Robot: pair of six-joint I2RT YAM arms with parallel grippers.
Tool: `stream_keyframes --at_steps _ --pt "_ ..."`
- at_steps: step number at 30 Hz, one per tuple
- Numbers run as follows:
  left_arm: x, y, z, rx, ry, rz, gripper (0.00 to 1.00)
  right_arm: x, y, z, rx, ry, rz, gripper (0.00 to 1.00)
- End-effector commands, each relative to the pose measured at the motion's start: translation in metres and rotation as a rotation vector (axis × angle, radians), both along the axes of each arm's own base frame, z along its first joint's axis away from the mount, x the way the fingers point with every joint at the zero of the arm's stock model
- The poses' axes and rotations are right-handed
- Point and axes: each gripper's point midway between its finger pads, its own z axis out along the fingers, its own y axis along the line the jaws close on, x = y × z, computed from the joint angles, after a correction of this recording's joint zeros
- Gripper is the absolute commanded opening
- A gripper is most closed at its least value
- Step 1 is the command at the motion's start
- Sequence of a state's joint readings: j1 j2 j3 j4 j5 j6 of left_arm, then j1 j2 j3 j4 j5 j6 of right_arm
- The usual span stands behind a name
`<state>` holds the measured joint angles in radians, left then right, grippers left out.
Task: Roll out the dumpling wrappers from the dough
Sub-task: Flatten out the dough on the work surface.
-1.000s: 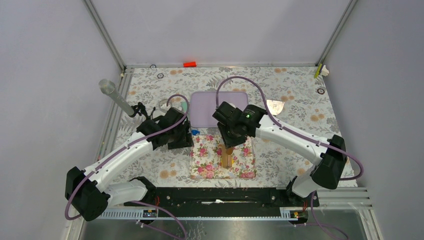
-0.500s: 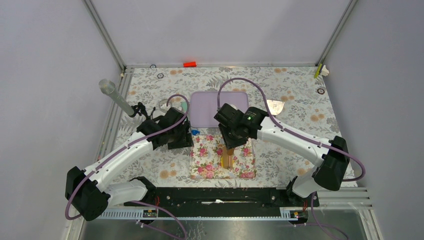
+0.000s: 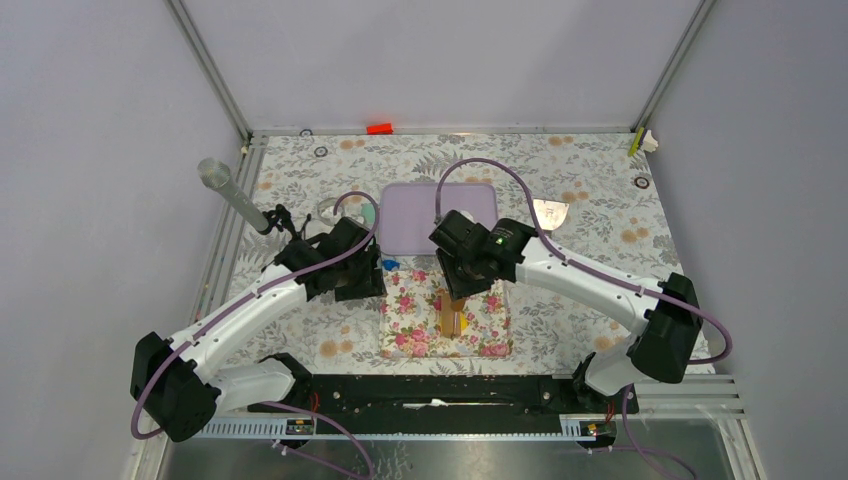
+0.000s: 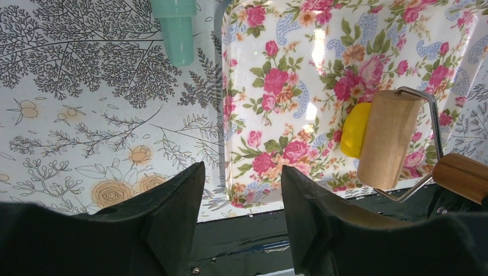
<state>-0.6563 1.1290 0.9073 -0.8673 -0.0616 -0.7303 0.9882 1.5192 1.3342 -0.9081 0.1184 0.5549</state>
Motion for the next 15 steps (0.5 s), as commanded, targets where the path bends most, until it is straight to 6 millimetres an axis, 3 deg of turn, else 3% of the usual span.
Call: stream_keyframes --at_steps 1,15 --pt "0.006 0.002 0.0 0.01 -0.023 0.004 0.56 -0.024 -0.042 -0.05 -0.237 0.118 -0.004 0.0" --pt "0.007 -0.001 -0.003 0.01 -0.017 -0.01 0.56 -0.026 -0.068 -0.048 -0.31 0.086 -0.048 0.0"
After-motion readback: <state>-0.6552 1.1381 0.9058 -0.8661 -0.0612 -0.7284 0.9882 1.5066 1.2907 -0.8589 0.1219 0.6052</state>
